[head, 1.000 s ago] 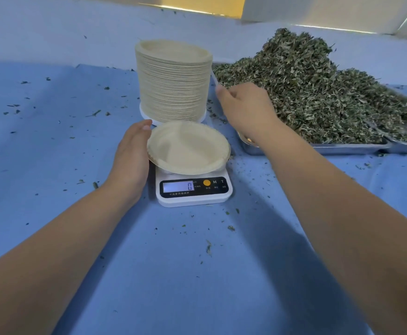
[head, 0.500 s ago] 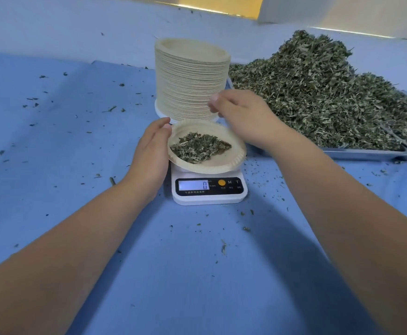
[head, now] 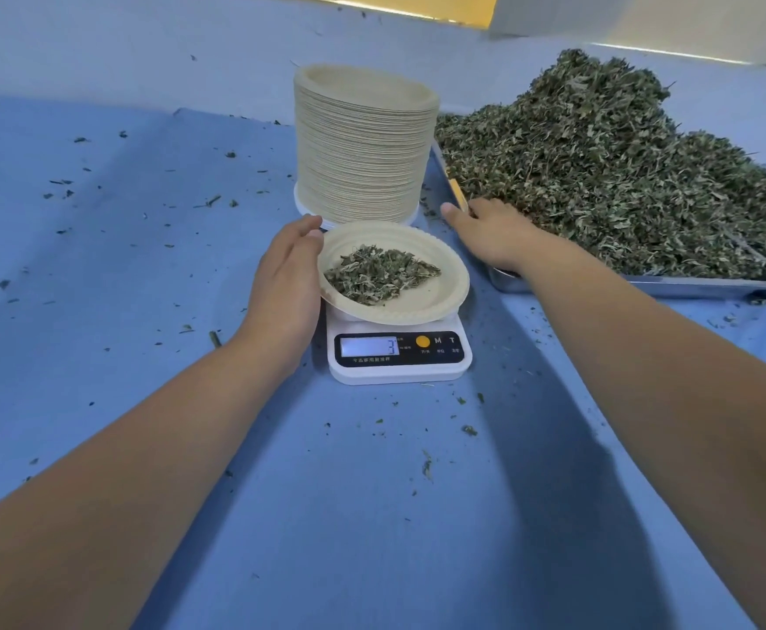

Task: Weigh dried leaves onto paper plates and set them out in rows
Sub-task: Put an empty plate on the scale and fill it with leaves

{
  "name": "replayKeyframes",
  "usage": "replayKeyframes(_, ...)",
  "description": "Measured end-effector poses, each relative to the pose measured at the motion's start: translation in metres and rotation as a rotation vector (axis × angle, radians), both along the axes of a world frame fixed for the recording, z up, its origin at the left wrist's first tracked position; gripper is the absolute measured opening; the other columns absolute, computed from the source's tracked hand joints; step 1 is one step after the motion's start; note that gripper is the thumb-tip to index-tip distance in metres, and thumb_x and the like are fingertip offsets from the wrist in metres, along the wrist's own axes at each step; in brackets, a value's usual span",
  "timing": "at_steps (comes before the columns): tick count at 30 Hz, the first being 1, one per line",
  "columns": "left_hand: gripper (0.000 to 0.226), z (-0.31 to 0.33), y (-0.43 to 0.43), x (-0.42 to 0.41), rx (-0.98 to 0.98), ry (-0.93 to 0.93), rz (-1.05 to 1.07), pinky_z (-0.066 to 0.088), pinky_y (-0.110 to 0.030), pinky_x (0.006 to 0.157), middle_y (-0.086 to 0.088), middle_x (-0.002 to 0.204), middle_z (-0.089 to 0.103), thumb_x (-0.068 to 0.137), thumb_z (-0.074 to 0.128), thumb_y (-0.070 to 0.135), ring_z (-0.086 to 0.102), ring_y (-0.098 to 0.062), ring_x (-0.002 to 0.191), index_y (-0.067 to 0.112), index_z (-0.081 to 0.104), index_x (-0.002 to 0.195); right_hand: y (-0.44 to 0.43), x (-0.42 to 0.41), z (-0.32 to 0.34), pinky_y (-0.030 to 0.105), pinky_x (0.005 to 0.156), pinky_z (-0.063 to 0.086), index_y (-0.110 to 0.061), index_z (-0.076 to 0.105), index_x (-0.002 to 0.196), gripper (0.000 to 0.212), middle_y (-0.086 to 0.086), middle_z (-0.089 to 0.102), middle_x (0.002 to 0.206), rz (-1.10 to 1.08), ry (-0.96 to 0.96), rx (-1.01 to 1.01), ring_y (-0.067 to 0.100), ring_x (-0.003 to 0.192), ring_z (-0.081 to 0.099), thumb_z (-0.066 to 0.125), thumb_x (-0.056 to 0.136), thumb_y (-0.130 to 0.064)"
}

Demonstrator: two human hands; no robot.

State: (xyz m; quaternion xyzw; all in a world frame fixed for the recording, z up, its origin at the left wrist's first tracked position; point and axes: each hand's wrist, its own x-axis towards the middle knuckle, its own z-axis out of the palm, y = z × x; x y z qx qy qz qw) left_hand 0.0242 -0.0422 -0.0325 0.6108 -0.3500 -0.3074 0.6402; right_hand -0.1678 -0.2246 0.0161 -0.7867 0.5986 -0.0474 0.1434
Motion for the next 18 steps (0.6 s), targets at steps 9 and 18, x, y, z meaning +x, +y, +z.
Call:
replayKeyframes(9,0.038,0.0,0.0,0.0,0.008,0.003,0.018,0.038,-0.013,0.085,0.033,0.117,0.057,0.103,0.043,0.033,0.048,0.026,0.103,0.041,0.062,0.135,0.001,0.001,0.003,0.047,0.11,0.033,-0.009,0.03,0.157,0.089,0.017,0.033,0.161,0.0,0.057,0.066,0.037,0.144,0.036,0.014,0.098,-0.073)
replayKeyframes(18,0.031,0.0,0.001,-0.002,-0.011,-0.012,0.028,0.039,-0.006,0.076,0.032,0.111,0.059,0.105,0.042,0.032,0.052,0.031,0.088,0.04,0.062,0.127,0.004,-0.031,0.013,0.031,0.083,0.041,-0.025,0.054,0.141,0.043,0.008,0.058,0.135,0.091,0.069,-0.057,0.031,0.109,0.055,0.047,0.098,-0.018)
